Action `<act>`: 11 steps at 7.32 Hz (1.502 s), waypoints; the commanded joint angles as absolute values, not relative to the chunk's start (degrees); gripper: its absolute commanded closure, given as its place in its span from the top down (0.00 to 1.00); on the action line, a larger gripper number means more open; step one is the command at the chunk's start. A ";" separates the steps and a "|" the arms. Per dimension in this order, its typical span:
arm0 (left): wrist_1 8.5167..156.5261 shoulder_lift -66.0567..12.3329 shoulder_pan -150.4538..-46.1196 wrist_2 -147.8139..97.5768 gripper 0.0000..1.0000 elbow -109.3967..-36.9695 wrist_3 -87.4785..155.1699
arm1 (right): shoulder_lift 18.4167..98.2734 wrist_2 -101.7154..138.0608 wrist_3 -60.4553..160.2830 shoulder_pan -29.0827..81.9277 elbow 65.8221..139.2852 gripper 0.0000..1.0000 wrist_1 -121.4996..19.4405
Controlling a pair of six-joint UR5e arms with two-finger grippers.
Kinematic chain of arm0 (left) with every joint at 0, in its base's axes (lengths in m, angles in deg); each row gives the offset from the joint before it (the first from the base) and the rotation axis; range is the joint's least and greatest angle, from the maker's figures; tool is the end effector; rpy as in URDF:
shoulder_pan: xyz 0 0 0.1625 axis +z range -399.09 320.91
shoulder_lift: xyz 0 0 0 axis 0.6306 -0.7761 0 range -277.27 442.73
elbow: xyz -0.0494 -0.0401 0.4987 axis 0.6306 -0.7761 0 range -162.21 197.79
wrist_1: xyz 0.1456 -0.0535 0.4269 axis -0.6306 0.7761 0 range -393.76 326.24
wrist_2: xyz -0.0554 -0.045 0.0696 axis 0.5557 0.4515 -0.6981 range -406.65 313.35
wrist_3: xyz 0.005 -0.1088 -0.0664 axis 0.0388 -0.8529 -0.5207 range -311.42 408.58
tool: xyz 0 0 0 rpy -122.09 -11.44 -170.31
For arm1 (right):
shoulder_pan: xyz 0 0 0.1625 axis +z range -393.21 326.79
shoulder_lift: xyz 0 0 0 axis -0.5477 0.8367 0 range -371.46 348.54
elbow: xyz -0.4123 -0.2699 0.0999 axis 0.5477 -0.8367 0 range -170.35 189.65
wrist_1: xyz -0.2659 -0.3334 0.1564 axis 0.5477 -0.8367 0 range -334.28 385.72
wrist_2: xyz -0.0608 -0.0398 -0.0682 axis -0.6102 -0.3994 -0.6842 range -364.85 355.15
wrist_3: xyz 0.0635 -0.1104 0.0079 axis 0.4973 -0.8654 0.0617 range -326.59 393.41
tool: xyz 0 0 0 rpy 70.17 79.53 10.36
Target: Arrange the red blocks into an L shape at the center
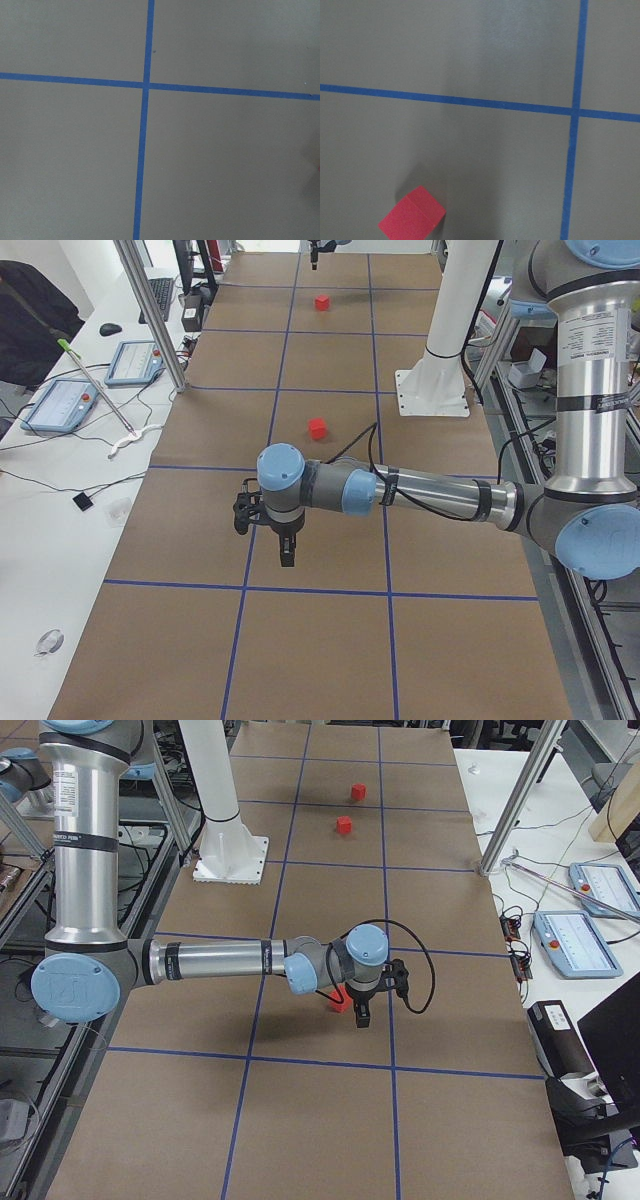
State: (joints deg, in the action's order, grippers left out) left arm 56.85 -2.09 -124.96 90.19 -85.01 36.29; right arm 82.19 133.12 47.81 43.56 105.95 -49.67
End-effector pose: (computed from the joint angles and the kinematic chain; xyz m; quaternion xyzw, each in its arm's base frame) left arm -0.0044 -0.4977 0.6777 0.0085 0.4019 -0.0366 0.9149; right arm -0.0820 -0.5172 0.6962 0.0372 -0.4230 -0.0518 0.9039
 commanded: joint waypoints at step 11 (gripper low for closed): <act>56.77 -2.08 -124.96 90.28 1.00 -87.77 36.18 | 83.20 124.00 99.14 27.01 104.75 0.97 -38.79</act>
State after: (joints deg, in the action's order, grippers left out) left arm 56.78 -2.08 -124.96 90.28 -87.60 36.18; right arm 83.05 124.27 97.33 28.09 105.09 -38.82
